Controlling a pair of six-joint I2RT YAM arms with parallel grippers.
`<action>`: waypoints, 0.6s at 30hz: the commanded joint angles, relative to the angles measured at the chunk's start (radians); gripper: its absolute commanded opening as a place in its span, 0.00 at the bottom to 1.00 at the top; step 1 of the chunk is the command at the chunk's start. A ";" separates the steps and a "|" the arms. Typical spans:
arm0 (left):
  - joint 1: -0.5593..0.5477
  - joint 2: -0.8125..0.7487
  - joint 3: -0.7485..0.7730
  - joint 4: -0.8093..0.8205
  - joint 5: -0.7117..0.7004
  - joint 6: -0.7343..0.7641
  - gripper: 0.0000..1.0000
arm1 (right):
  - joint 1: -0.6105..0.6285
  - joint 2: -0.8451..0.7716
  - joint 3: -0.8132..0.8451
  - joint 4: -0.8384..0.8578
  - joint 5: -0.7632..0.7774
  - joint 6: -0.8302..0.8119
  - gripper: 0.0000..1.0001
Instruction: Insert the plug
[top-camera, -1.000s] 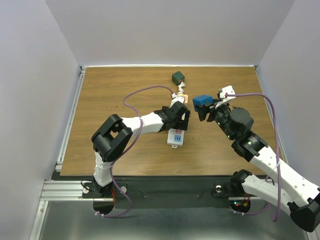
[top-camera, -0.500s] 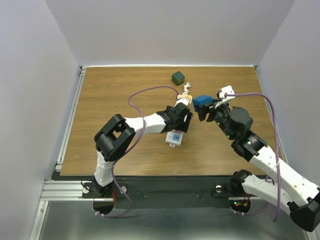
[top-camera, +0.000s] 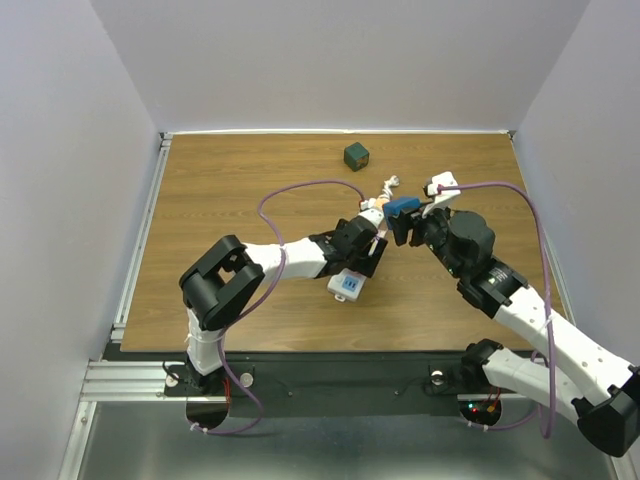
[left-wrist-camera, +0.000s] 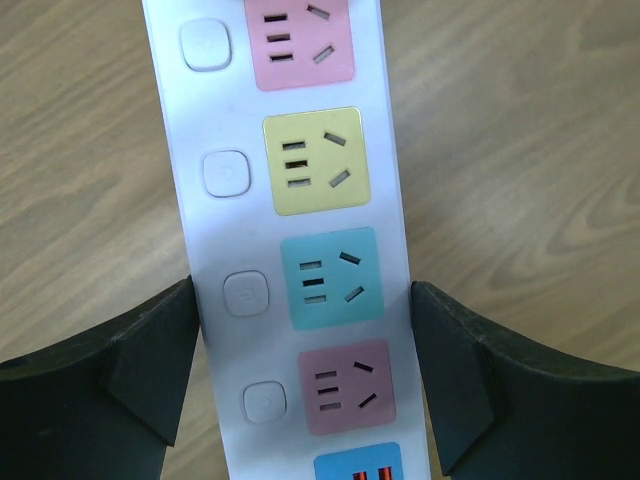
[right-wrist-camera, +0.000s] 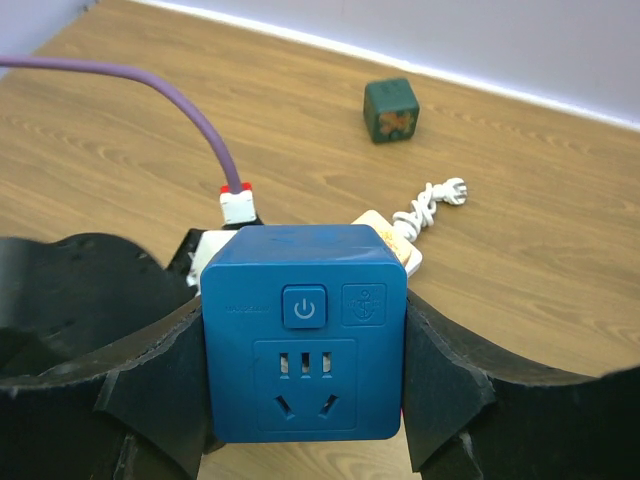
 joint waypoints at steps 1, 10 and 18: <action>-0.058 -0.045 -0.087 -0.085 0.073 0.113 0.00 | -0.006 0.007 0.076 0.006 0.017 -0.001 0.00; -0.068 -0.089 -0.170 -0.137 -0.026 0.112 0.00 | -0.006 0.078 0.137 -0.140 0.005 0.008 0.00; -0.066 -0.232 -0.242 -0.101 -0.091 0.041 0.48 | -0.006 0.093 0.186 -0.270 -0.006 0.005 0.00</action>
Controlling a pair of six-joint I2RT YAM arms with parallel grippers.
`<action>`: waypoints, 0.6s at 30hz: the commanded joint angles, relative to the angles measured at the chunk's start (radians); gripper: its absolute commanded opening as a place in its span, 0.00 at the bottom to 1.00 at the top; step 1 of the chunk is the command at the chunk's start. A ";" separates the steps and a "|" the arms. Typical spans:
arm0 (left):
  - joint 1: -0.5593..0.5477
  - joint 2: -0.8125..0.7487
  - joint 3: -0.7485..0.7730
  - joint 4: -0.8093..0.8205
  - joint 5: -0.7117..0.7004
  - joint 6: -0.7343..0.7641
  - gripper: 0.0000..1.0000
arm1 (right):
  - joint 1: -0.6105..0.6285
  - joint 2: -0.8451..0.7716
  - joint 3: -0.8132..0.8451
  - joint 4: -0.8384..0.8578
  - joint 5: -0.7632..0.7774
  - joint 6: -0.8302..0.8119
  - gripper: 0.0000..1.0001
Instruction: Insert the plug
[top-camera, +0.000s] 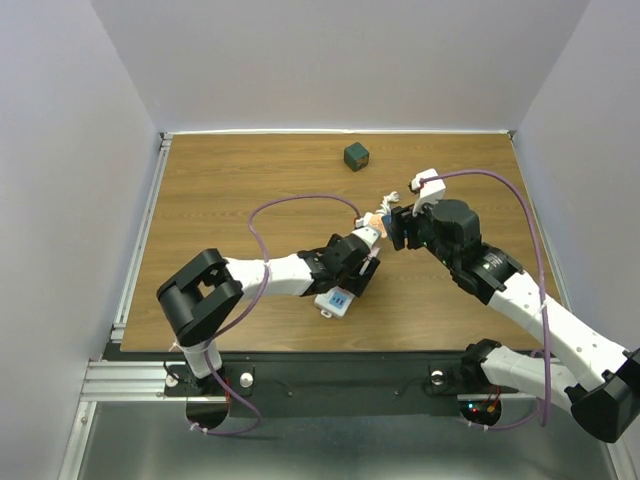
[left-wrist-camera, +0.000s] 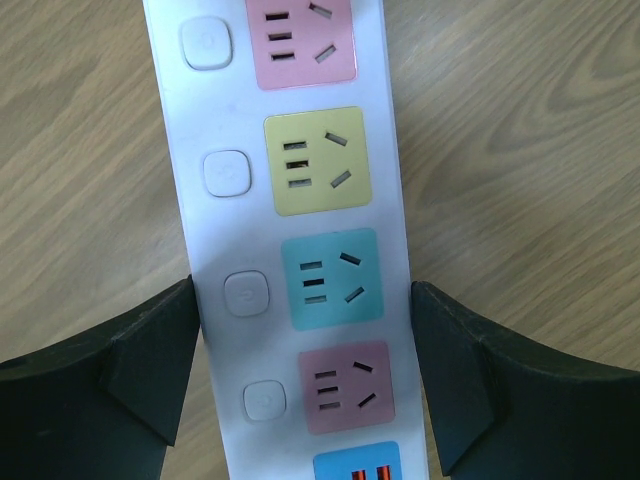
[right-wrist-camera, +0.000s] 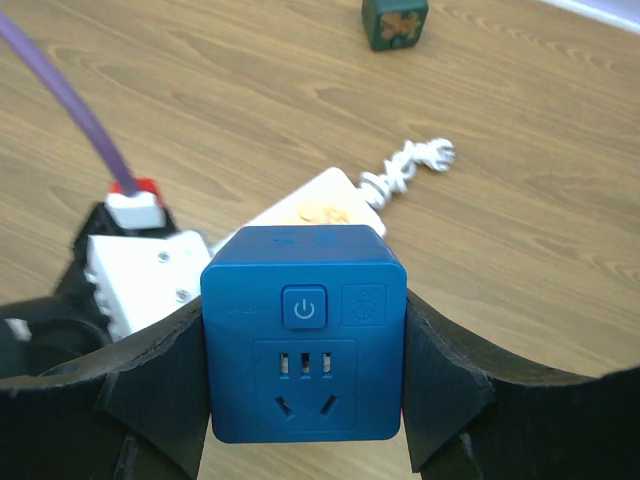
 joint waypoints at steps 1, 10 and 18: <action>0.004 -0.110 -0.086 -0.075 -0.055 0.004 0.51 | -0.006 -0.011 0.081 -0.052 -0.002 -0.001 0.01; 0.031 -0.368 -0.166 0.042 0.097 0.016 0.99 | -0.008 0.024 0.145 -0.130 -0.192 -0.080 0.00; 0.091 -0.569 -0.243 0.117 0.186 -0.008 0.99 | -0.011 0.154 0.236 -0.147 -0.441 -0.110 0.00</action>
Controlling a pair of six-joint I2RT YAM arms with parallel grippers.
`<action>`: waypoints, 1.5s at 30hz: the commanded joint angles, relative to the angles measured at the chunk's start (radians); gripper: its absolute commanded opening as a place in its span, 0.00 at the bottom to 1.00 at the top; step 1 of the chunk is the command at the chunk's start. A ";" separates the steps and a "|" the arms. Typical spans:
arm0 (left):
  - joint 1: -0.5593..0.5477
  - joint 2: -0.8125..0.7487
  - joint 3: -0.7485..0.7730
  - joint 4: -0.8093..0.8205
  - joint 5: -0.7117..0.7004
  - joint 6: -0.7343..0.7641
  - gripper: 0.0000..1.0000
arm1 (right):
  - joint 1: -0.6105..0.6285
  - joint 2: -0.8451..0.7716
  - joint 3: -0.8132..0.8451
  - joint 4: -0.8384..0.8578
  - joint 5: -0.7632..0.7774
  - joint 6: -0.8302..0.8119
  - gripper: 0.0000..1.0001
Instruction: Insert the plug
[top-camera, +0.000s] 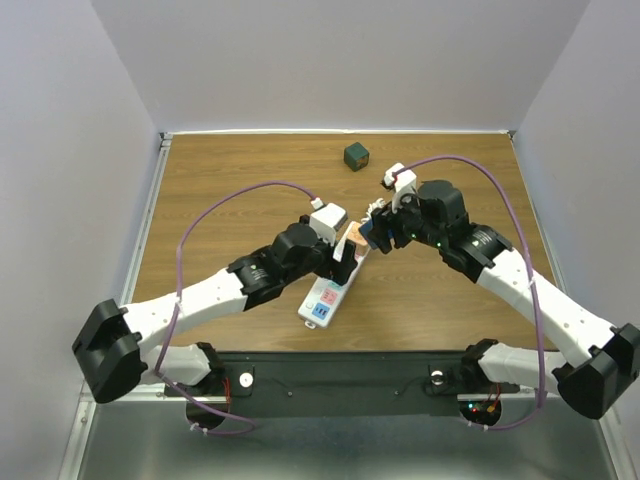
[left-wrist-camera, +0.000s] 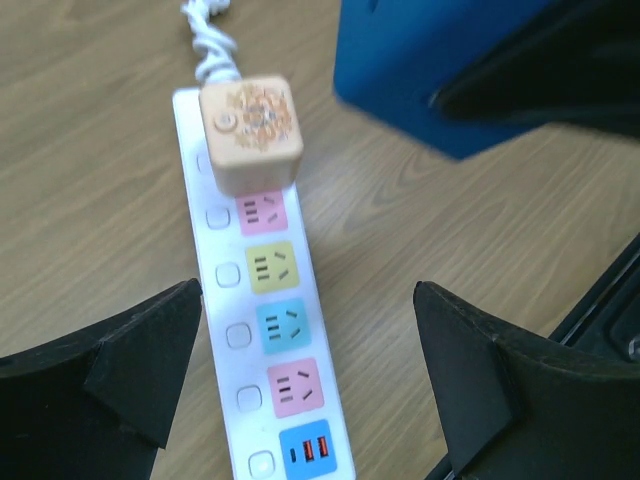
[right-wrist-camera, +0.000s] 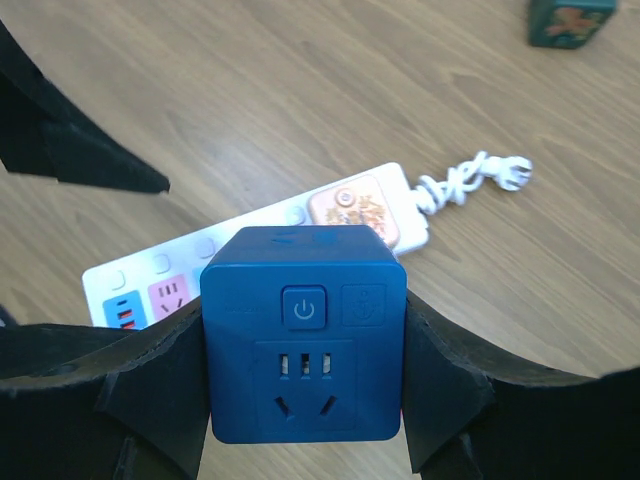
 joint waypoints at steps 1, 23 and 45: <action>0.032 -0.056 -0.043 0.060 0.041 -0.019 0.99 | -0.005 0.030 0.069 0.014 -0.123 -0.032 0.00; 0.415 -0.243 -0.092 0.024 0.185 -0.183 0.99 | 0.005 0.288 0.107 0.017 -0.394 -0.090 0.00; 0.541 -0.205 0.040 -0.140 0.314 -0.088 0.99 | 0.079 0.438 0.050 0.137 -0.221 -0.110 0.00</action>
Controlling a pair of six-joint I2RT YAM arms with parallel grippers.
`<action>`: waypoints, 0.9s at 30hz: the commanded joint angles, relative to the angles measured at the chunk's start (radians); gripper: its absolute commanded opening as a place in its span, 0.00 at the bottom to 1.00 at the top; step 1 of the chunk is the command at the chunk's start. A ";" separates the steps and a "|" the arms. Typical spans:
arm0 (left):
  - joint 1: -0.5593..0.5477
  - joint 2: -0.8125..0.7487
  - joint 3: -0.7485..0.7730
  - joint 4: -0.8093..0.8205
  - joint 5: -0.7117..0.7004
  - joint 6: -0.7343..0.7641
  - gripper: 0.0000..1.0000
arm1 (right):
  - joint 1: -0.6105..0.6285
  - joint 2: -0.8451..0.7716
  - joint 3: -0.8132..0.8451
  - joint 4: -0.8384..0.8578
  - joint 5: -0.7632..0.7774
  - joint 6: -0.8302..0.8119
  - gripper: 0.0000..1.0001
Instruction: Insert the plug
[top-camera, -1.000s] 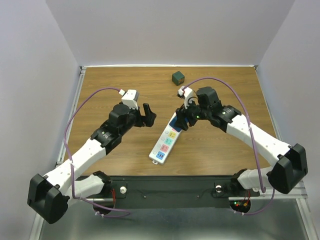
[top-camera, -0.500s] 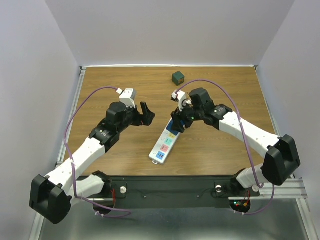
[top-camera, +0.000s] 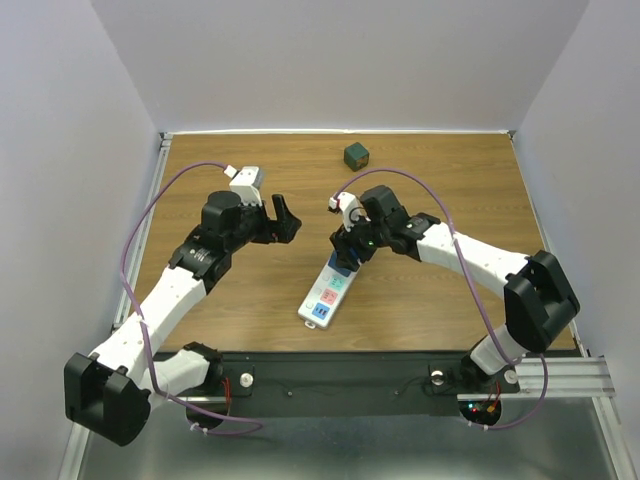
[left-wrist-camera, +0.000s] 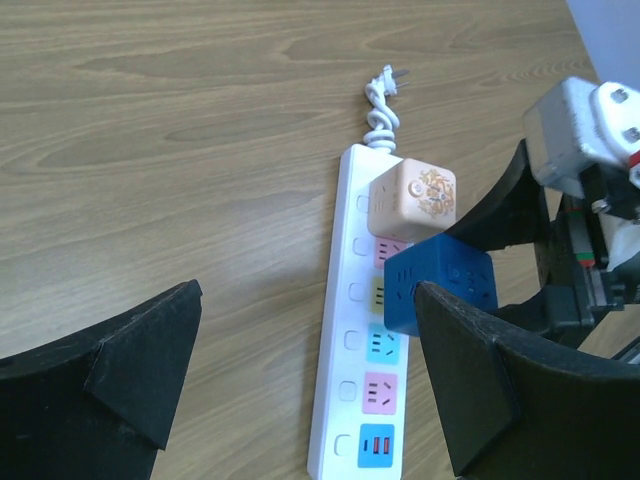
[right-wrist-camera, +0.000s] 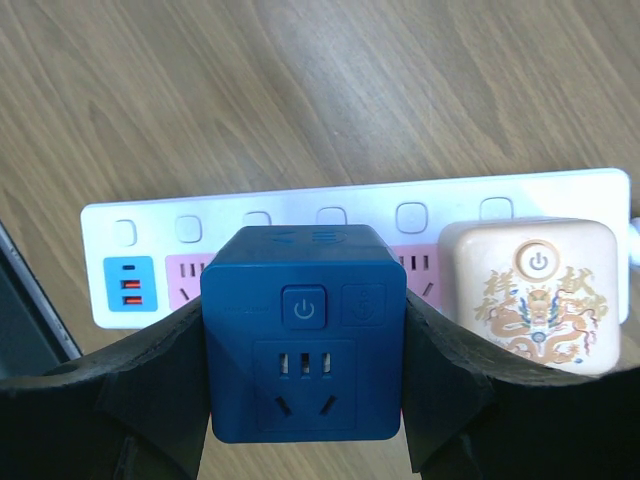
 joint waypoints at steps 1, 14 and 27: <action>0.030 -0.004 0.034 -0.014 0.054 0.039 0.99 | 0.006 -0.004 -0.004 0.077 0.037 -0.014 0.00; 0.070 -0.007 0.019 0.006 0.098 0.041 0.99 | 0.015 0.030 -0.035 0.095 0.087 -0.007 0.00; 0.080 -0.008 0.011 0.010 0.117 0.044 0.99 | 0.029 0.031 -0.058 0.109 0.131 -0.017 0.01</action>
